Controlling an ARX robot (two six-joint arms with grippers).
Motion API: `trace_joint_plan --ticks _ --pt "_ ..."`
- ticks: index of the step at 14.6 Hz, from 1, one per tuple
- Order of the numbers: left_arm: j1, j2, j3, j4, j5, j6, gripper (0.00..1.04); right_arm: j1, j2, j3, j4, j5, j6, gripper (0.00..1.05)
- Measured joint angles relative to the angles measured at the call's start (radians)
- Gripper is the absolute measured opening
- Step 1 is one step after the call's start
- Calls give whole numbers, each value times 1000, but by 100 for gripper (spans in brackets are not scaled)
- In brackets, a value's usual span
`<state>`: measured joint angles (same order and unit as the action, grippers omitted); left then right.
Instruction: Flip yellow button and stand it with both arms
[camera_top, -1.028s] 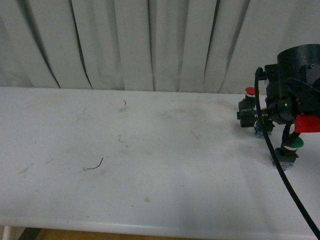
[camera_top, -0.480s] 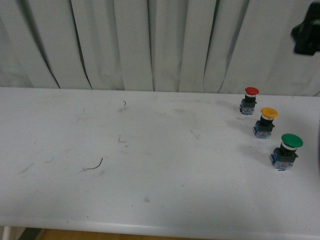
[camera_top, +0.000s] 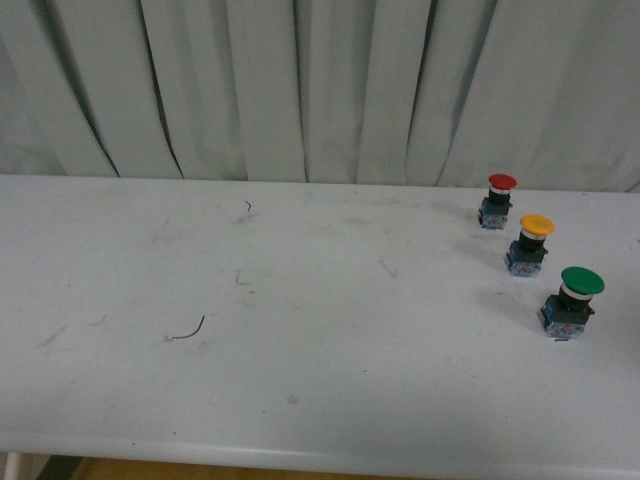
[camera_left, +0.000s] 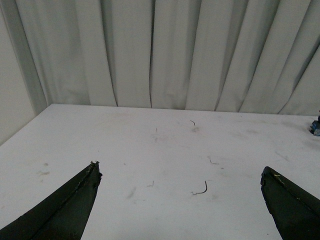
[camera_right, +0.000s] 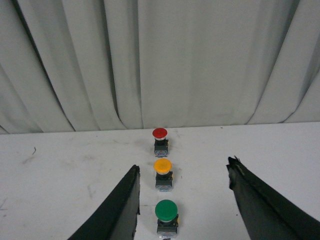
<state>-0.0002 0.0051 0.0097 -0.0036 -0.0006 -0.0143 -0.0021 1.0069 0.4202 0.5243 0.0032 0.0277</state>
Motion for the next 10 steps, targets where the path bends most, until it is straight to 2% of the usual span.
trace_joint_plan --ticks 4,5,10 --pt "0 0 0 0 0 0 98 2 -196 -177 34 -2 -21 11" --pt "0 0 0 0 0 0 98 2 -226 -216 30 -2 -24 2" --pt "0 0 0 0 0 0 98 2 -401 -322 -27 -2 -24 2"
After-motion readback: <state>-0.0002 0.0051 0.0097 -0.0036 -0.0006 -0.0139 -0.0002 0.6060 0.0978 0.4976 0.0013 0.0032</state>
